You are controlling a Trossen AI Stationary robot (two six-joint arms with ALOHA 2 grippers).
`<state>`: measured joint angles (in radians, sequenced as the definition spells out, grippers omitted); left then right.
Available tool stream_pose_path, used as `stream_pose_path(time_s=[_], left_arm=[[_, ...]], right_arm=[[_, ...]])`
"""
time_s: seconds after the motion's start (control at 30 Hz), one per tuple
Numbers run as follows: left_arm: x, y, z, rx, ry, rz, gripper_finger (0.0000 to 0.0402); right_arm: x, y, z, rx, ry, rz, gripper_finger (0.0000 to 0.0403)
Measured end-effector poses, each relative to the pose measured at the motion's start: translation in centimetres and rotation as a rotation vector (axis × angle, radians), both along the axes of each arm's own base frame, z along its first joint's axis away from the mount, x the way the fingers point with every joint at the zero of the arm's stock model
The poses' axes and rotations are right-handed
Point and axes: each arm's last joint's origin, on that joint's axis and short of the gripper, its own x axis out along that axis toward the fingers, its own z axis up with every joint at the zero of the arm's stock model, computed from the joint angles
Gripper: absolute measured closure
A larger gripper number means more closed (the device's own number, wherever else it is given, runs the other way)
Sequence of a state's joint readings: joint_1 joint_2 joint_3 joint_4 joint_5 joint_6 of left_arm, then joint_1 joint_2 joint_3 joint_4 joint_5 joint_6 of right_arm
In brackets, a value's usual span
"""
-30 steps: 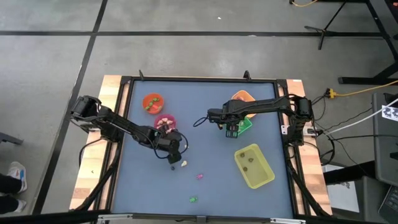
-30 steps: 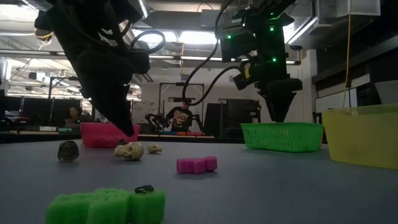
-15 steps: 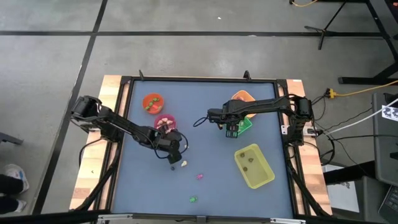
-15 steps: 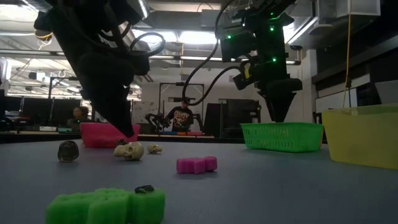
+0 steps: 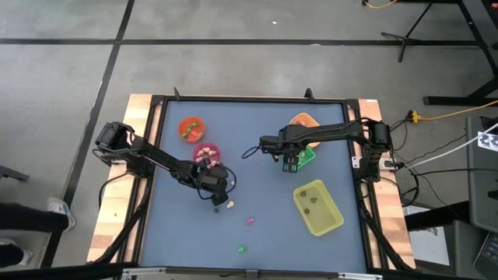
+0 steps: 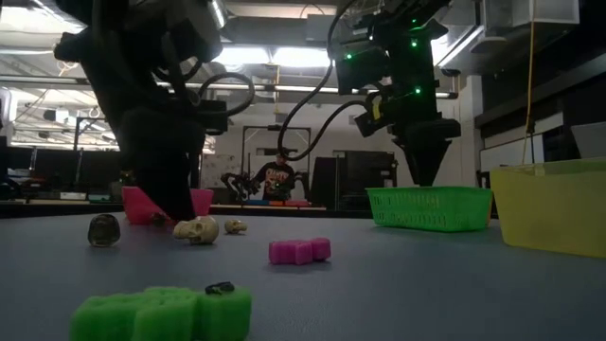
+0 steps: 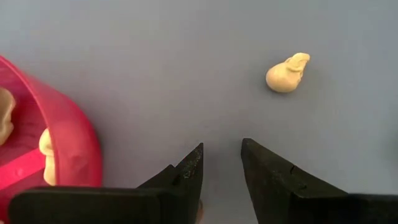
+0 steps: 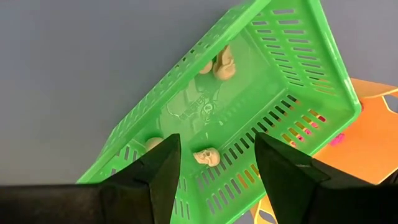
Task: Sort Halloween decoration
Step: Put the black skull toy into the light yellow bin
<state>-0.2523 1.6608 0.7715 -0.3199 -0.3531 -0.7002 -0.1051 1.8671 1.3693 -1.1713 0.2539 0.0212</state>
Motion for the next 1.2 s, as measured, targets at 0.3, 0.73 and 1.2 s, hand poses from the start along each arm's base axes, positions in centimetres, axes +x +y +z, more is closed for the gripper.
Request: stream_pose_path(time_s=[0.3, 0.73, 1.2], left_arm=[[0.3, -0.1, 0.4, 0.022, 0.028, -0.084, 0.0298], [1.7, 1.0, 2.6, 0.052, 0.167, -0.420, 0.0298], [1.6, 2.9, 2.5, 0.072, 0.237, -0.508, 0.0225]], right_arm=[[0.0, 0.0, 0.0, 0.000, -0.001, 0.000, 0.0198], [0.0, 0.0, 0.0, -0.002, -0.002, 0.000, 0.0198], [0.0, 0.0, 0.0, -0.004, -0.002, 0.000, 0.0198]])
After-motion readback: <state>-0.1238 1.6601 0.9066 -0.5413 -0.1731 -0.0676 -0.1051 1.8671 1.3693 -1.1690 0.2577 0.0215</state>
